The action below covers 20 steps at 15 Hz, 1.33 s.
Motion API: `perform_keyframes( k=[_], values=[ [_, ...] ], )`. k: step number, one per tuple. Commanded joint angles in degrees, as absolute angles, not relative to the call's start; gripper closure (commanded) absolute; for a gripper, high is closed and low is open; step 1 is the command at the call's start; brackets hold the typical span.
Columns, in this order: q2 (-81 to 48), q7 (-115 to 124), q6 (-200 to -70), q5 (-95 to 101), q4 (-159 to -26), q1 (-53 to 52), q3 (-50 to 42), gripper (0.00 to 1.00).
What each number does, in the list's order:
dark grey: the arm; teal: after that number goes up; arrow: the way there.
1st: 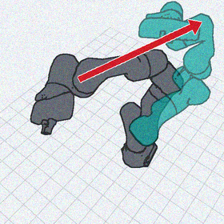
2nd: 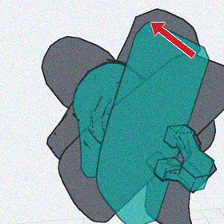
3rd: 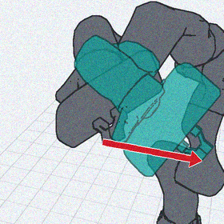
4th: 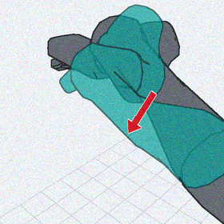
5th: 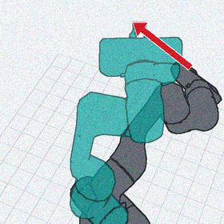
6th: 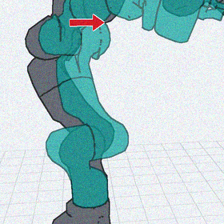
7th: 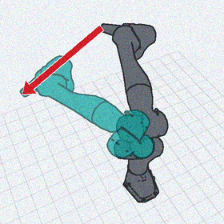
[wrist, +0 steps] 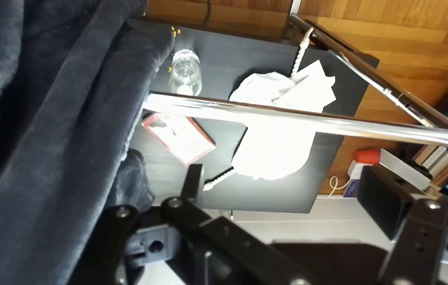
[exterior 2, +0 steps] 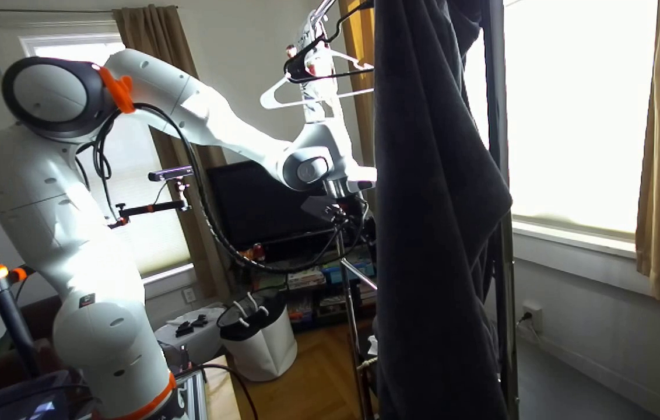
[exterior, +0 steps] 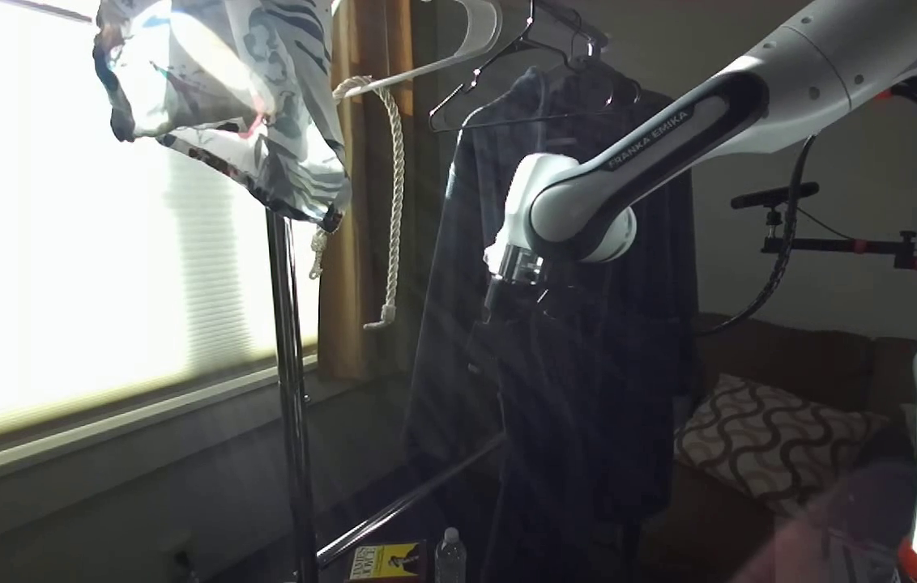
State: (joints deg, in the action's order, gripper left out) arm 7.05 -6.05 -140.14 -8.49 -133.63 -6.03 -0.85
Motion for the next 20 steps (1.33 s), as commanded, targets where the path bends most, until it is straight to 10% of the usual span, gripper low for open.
perform_keyframes(
  k=[1,20],
  values=[
    [4.11,-5.85,-139.0,-8.53,-130.72,-4.78,0.23,0.0],
    [-38.02,-2.34,-130.15,-1.15,-89.35,-3.82,0.56,0.0]
  ],
)
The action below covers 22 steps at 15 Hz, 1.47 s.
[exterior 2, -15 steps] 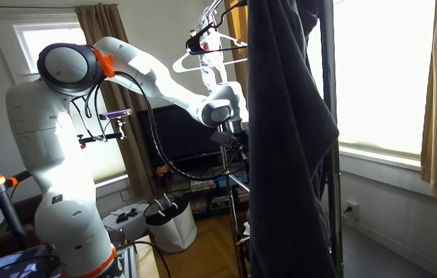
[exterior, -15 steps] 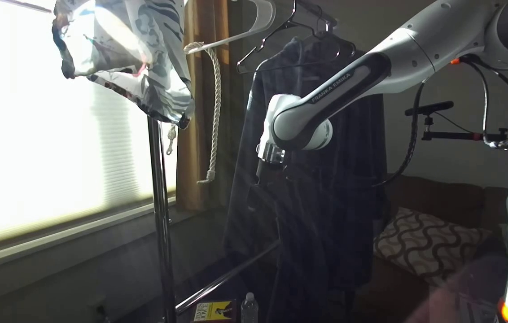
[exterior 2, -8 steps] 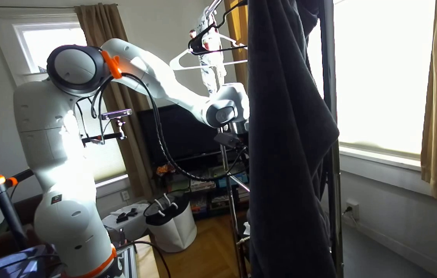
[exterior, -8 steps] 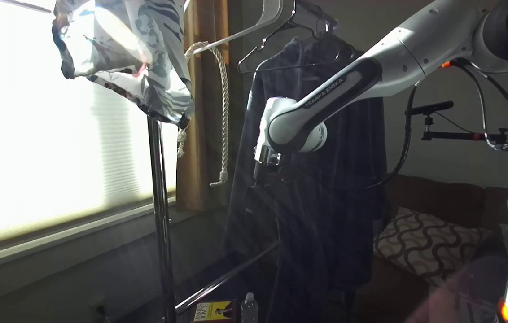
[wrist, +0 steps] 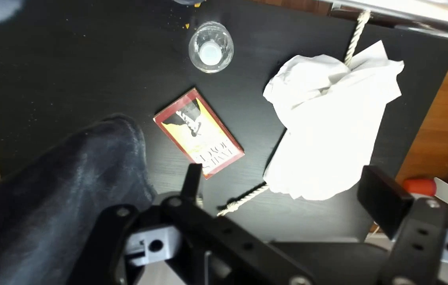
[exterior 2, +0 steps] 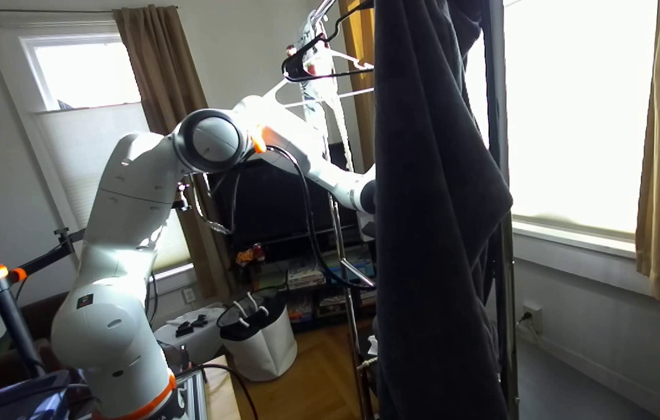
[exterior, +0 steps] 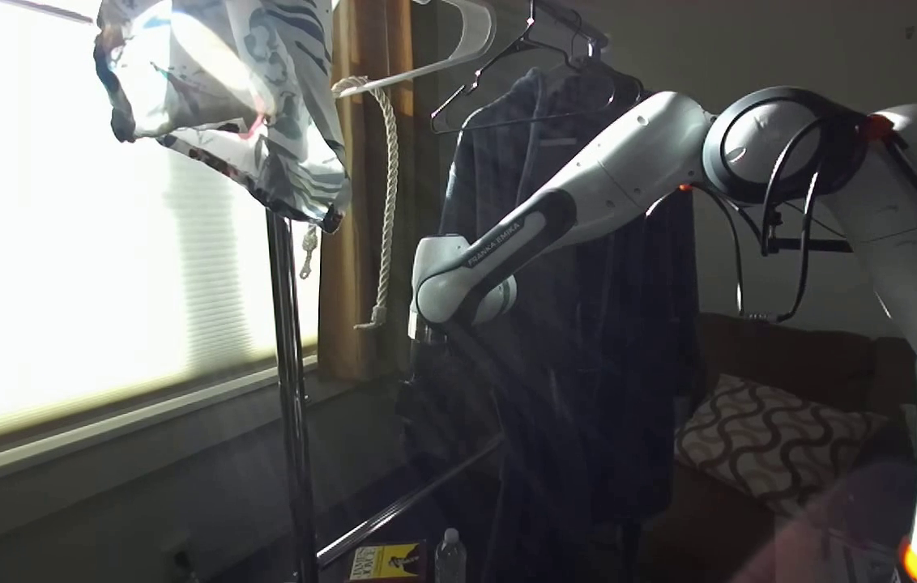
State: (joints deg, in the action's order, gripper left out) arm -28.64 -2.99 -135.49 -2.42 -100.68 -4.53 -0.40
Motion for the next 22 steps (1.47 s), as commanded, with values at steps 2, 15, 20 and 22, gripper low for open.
perform_keyframes(
  k=[2,15,20,22],
  values=[
    [-42.56,-1.97,-127.41,-1.28,-84.2,-3.61,0.34,0.0],
    [-54.85,-2.42,-115.31,-4.06,-73.25,1.23,0.46,0.0],
    [-60.93,-3.02,-110.04,-5.73,-66.17,3.39,1.81,0.0],
    [-62.55,-2.91,-108.84,-5.78,-64.24,3.13,2.08,0.0]
  ],
)
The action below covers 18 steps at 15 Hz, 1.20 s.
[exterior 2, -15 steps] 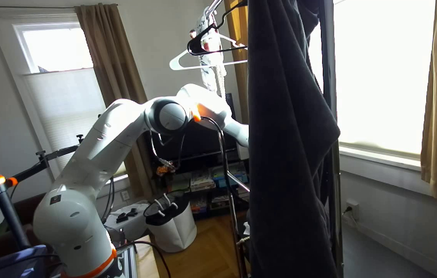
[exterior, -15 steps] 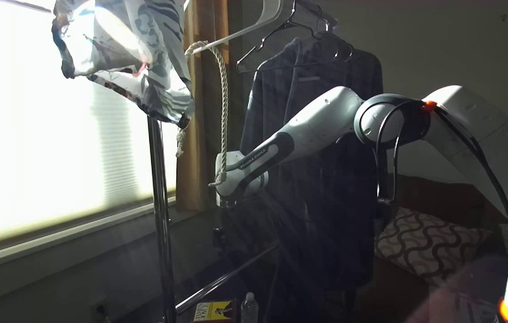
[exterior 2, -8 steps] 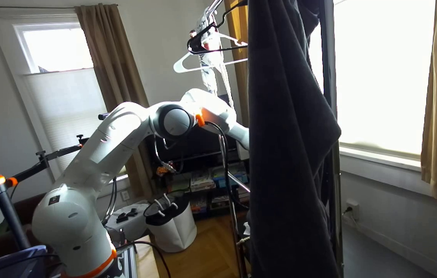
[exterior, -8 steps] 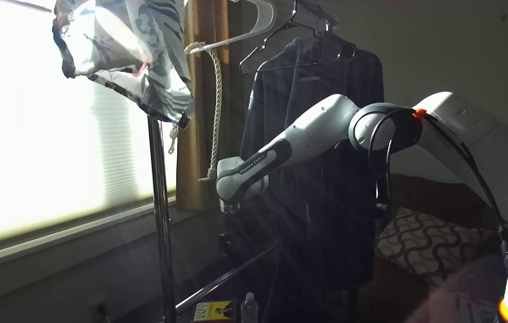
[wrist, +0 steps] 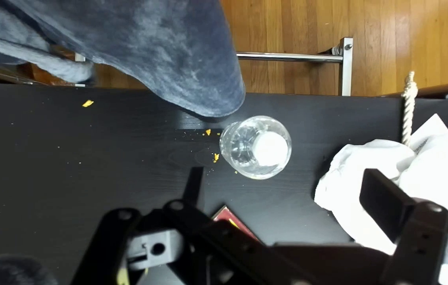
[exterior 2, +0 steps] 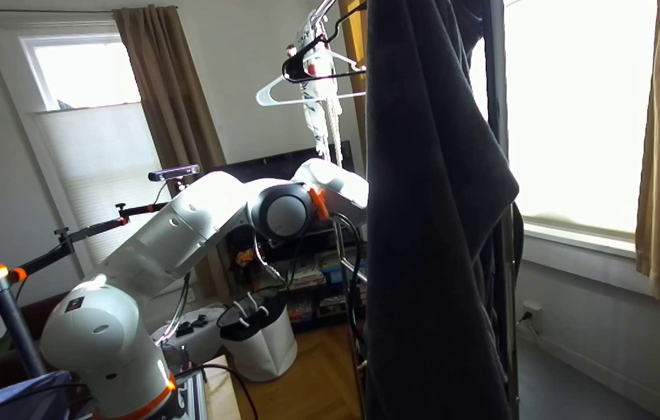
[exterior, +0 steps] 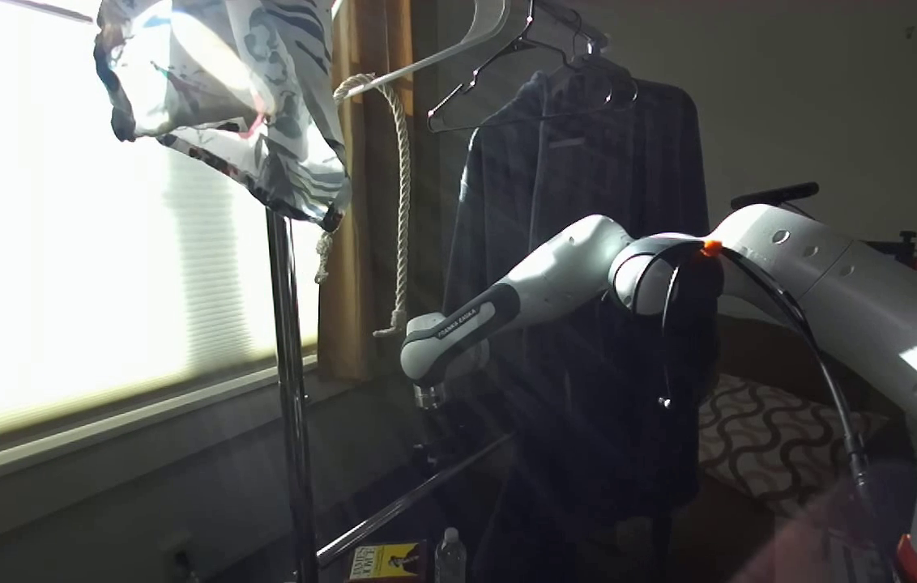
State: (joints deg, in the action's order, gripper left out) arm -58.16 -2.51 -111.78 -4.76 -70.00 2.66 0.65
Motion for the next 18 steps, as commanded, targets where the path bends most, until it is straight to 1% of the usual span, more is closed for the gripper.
perform_keyframes(
  k=[1,5,9,10,17,18],
  values=[
    [-63.62,-2.62,-108.16,-5.86,-63.2,2.95,2.22,0.0],
    [-67.12,-1.78,-104.99,-4.84,-59.85,1.76,1.81,0.0],
    [-69.34,-2.65,-107.95,-3.9,-58.55,1.09,1.71,0.0],
    [-66.47,-2.23,-106.69,-4.33,-61.51,1.5,1.78,0.0],
    [-67.47,-1.62,-107.96,-4.35,-61.17,1.56,1.44,0.0],
    [-67.78,-1.4,-108.54,-4.25,-61.11,1.56,1.22,0.02]
  ],
)
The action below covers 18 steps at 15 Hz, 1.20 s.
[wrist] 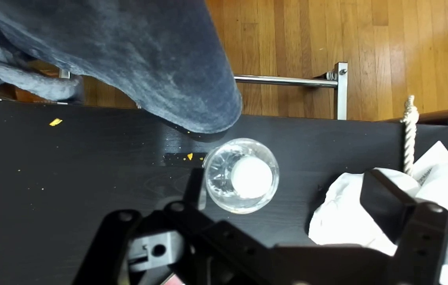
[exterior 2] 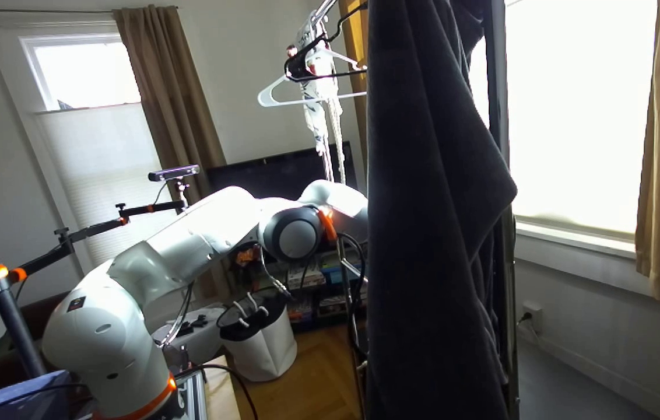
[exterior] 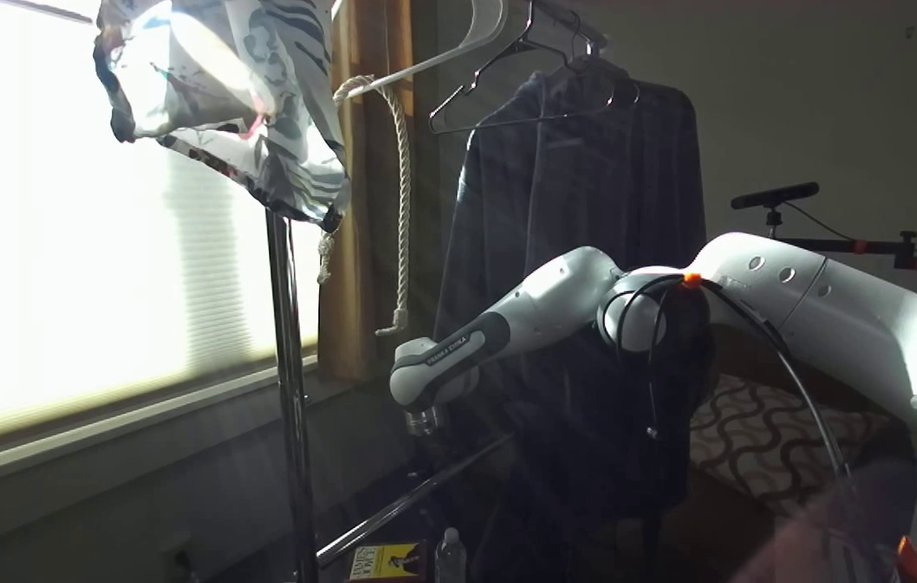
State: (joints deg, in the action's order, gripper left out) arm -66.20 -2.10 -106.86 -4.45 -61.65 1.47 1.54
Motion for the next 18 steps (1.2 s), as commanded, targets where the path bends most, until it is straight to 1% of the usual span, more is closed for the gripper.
perform_keyframes(
  k=[1,2,4,5,7,9,11,12,13,14,17,18],
  values=[
    [-67.94,-1.3,-108.89,-4.36,-61.09,1.66,1.2,0.09],
    [-68.13,-1.26,-109.33,-4.47,-61.11,1.74,1.22,0.17],
    [-68.62,-1.21,-111.0,-4.52,-61.17,1.76,1.22,0.36],
    [-68.84,-1.05,-111.47,-4.6,-61.18,1.79,1.25,0.39],
    [-69.29,-0.78,-112.08,-4.42,-61.32,1.71,1.11,0.42],
    [-69.76,-0.55,-112.46,-4.18,-61.35,1.62,0.84,0.33],
    [-70.29,-0.41,-112.61,-4.19,-61.23,1.65,0.75,0.32],
    [-70.55,-0.34,-112.77,-4.21,-61.18,1.65,0.73,0.3],
    [-70.74,-0.21,-112.81,-4.25,-61.16,1.66,0.73,0.32],
    [-70.9,-0.08,-112.8,-4.31,-61.14,1.63,0.78,0.31],
    [-71.17,0.11,-112.6,-4.21,-61.05,1.49,0.75,0.4],
    [-71.26,0.15,-112.58,-4.19,-61.06,1.45,0.76,0.4]
  ],
)
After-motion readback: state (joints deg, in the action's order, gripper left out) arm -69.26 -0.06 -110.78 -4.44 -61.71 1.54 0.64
